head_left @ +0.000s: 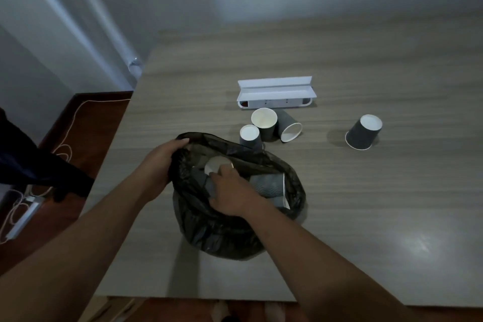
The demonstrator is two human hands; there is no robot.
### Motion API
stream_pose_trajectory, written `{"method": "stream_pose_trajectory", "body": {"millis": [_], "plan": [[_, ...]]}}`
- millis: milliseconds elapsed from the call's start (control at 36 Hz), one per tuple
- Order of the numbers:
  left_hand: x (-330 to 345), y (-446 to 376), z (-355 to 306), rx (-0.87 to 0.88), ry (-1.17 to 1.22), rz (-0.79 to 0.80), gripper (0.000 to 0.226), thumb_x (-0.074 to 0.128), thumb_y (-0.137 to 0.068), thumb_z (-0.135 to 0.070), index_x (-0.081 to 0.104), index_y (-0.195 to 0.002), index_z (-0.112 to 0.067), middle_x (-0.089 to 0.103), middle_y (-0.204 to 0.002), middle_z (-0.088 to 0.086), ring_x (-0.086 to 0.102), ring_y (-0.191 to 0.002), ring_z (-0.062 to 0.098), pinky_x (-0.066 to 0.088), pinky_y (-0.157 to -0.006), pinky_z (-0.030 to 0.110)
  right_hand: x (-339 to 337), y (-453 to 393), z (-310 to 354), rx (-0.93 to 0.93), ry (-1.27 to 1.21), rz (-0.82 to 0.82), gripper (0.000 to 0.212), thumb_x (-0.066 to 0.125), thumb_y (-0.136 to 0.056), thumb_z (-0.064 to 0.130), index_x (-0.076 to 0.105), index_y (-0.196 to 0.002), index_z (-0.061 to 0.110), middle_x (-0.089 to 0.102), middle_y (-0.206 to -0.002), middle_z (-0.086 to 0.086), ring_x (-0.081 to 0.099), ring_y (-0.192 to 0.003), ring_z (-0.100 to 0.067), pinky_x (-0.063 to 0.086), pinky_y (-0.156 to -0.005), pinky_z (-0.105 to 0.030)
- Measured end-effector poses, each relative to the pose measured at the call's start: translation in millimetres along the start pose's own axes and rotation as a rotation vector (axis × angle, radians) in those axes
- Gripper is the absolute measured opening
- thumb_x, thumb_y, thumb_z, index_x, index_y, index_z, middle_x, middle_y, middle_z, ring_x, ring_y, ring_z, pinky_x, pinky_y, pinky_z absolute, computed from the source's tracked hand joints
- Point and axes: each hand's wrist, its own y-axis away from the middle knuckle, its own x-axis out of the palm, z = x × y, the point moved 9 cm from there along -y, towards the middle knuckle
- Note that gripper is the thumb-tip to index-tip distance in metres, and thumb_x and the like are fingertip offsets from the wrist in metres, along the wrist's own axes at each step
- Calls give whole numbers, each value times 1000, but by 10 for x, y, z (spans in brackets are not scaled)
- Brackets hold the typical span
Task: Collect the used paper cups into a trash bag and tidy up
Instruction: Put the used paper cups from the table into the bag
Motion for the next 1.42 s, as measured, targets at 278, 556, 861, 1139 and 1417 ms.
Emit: {"method": "stream_pose_trajectory", "body": {"millis": [278, 556, 861, 1139, 1417], "plan": [[-188, -219, 14, 8, 8, -45, 21, 59, -92, -29, 73, -100, -15, 78, -93, 8, 74, -74, 18, 54, -66, 30, -997, -147, -1012, 231, -177, -608, 47, 60, -84, 22, 54, -130, 15, 49, -123, -12, 48, -116, -35, 47, -90, -44], [-68, -211, 78, -18, 16, 4, 25, 58, -93, -27, 73, -104, -11, 77, -97, 12, 75, -79, 23, 58, -58, 25, -897, -797, -1003, 155, 296, -260, 63, 56, -87, 17, 33, -146, 23, 32, -149, -4, 48, -115, -37, 46, -81, -44], [-165, -189, 119, -25, 21, -37, 27, 59, -93, -30, 74, -103, -11, 76, -101, 13, 74, -86, 26, 57, -75, 33, -1038, -575, -966, 185, 141, -431, 57, 66, -80, 40, 47, -129, 18, 39, -132, -8, 61, -97, -37, 46, -71, -39], [-32, -152, 106, -64, 134, -34, 35, 57, -92, -42, 76, -101, -14, 76, -104, 10, 74, -93, 24, 54, -82, 36, -702, 574, -1305, 384, -991, -707, 46, 72, -72, 55, 63, -79, 11, 64, -74, -6, 63, -71, -18, 56, -52, -39], [194, -94, 50, -50, 209, 21, 39, 48, -97, -40, 74, -99, -12, 78, -93, 8, 75, -80, 20, 59, -61, 25, -76, 393, -1224, 302, -852, -279, 43, 86, -65, 46, 69, -100, 30, 71, -96, 7, 66, -83, 2, 51, -72, -14]]}}
